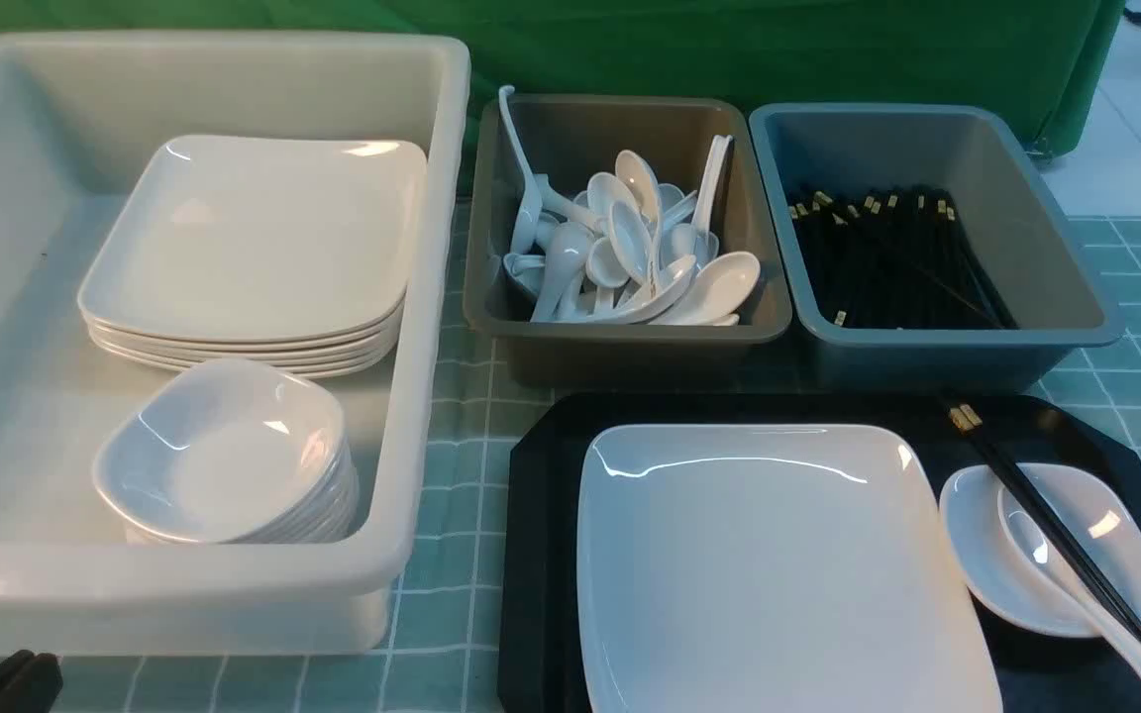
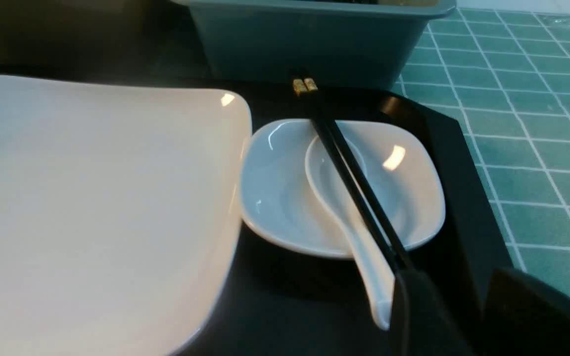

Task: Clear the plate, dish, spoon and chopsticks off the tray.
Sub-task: Use the right arm to grab a pair of chopsticks from the plate

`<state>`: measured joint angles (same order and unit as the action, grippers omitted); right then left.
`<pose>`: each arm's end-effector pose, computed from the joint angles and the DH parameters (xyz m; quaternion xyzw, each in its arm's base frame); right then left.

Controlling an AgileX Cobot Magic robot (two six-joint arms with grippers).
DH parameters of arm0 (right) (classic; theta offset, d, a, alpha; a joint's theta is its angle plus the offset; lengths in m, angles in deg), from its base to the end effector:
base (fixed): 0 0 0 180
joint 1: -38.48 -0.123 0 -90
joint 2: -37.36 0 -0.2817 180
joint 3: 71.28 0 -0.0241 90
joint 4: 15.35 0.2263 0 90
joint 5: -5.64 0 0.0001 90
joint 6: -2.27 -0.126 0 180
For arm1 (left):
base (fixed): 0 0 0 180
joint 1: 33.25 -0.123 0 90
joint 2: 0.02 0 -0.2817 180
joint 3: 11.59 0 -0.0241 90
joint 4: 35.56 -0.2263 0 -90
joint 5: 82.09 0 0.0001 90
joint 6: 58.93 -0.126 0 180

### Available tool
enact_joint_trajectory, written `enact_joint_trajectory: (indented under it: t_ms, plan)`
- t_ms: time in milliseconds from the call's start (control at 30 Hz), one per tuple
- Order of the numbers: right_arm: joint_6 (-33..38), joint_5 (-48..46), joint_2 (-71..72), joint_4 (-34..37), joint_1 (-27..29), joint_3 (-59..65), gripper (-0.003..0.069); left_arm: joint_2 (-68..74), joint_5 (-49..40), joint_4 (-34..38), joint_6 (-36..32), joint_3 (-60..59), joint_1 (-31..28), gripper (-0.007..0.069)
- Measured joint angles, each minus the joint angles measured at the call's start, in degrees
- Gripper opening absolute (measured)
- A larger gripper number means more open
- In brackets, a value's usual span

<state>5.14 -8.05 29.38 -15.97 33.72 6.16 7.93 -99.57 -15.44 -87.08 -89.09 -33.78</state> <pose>0.0689 0.0054 0.1842 -0.0538 0.7591 0.0063 0.6487 0.0674 -0.0124 0.1780 0.0890 0.7712 0.0116 0.6302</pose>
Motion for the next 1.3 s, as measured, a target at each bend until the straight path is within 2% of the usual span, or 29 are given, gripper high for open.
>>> enact_joint_trajectory:
  t_ms: [467,567,667,700,800,833,867,967,1067,1100,1133,1167,1233,1300]
  plan:
    - [0.00,0.00,0.00,0.00,0.00,0.00,0.0242,0.00,0.00,0.00,0.00,0.00,0.00,0.0017]
    - [0.00,0.00,0.00,0.00,0.00,0.00,0.0242,0.00,3.22,-0.90,-0.06,0.00,0.00,0.0017]
    - [0.00,0.00,0.00,0.00,0.00,0.00,0.0242,0.00,7.38,3.50,2.36,0.00,0.00,0.0017]
    - [0.00,0.00,0.00,0.00,0.00,0.00,0.0242,0.00,10.45,10.92,6.18,0.00,0.00,0.0017]
    - [0.00,0.00,0.00,0.00,0.00,0.00,0.0242,0.00,14.50,24.48,11.93,0.00,0.00,0.0017]
    - [0.00,0.00,0.00,0.00,0.00,0.00,0.0242,0.00,14.76,25.18,12.19,0.00,0.00,0.0017]
    - [0.00,0.00,0.00,0.00,0.00,0.00,0.0242,0.00,17.16,30.02,14.34,0.00,0.00,0.0017]
    - [0.00,0.00,0.00,0.00,0.00,0.00,0.0242,0.00,18.82,32.41,15.60,0.08,0.00,0.0017]
    - [0.00,0.00,0.00,0.00,0.00,0.00,0.0242,-0.07,13.78,30.38,15.24,3.29,0.00,0.0017]
    - [0.00,0.00,0.00,0.00,0.00,0.00,0.0242,0.43,7.77,27.65,12.87,7.94,0.00,0.0017]
    - [0.00,0.00,0.00,0.00,0.00,0.00,0.0242,0.82,6.96,27.31,12.48,8.57,0.00,0.0017]
    - [0.00,0.00,0.00,0.00,0.00,0.00,0.0242,3.94,-0.29,24.80,8.56,14.43,0.00,0.0017]
    - [0.00,0.00,0.00,0.00,0.00,0.00,0.0242,11.70,-8.06,22.02,3.41,21.43,0.76,0.0017]
    - [0.00,0.00,0.00,0.00,0.00,0.00,0.0242,15.42,-10.89,20.63,1.35,23.96,1.84,0.0017]
